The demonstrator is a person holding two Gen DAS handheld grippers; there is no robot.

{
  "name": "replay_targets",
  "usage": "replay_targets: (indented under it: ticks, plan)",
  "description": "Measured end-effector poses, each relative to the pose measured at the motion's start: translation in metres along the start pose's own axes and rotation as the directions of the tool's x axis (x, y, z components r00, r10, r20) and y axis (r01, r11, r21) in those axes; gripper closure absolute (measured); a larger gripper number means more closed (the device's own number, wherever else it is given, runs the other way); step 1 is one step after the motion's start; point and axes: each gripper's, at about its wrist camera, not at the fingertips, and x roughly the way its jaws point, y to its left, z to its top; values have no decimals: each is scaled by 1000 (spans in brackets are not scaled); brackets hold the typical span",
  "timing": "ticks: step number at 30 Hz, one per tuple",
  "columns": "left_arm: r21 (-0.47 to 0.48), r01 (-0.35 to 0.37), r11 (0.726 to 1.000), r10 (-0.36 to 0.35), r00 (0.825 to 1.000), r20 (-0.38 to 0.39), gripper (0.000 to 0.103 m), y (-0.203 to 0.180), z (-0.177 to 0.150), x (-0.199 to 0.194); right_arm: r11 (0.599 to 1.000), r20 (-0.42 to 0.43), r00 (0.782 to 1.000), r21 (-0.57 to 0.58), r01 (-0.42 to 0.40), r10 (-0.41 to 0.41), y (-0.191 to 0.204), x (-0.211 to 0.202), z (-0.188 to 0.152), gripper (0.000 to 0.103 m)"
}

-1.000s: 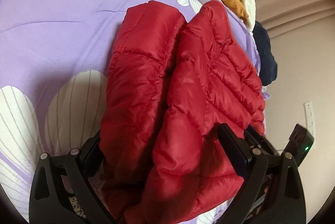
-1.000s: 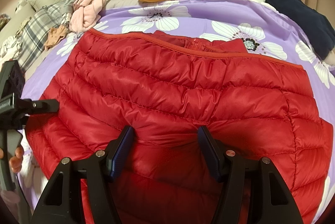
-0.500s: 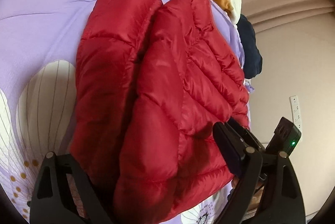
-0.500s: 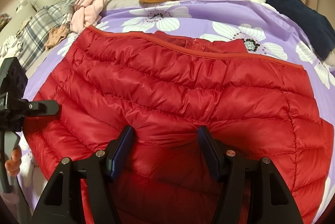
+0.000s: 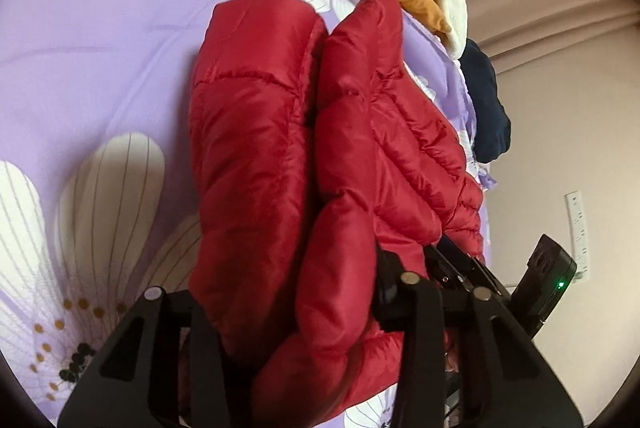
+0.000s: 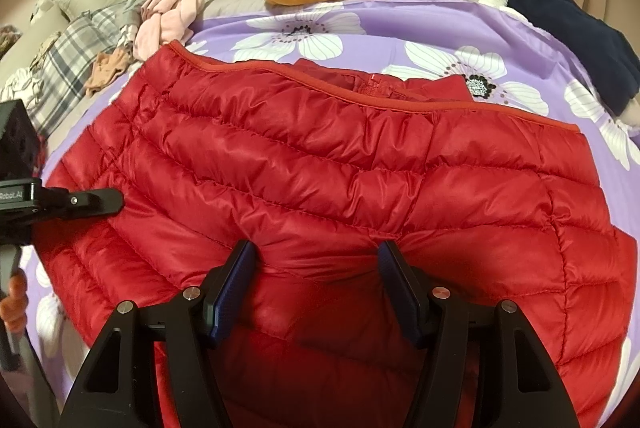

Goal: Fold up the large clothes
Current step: 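Lift the gripped side with the left tool and fold it over the body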

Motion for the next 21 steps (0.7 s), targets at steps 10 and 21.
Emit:
replay_targets:
  ticks: [10,21]
  plan:
    - [172,-38,984,23,996,84,75,-54,-6,-22,1000,8,1000,20,-4,4,-3,1,0,39]
    - [303,-56,951,26,994,102,75,-117,-15,-22,995,47,997,77,-58,55,-16,-2,-3,39]
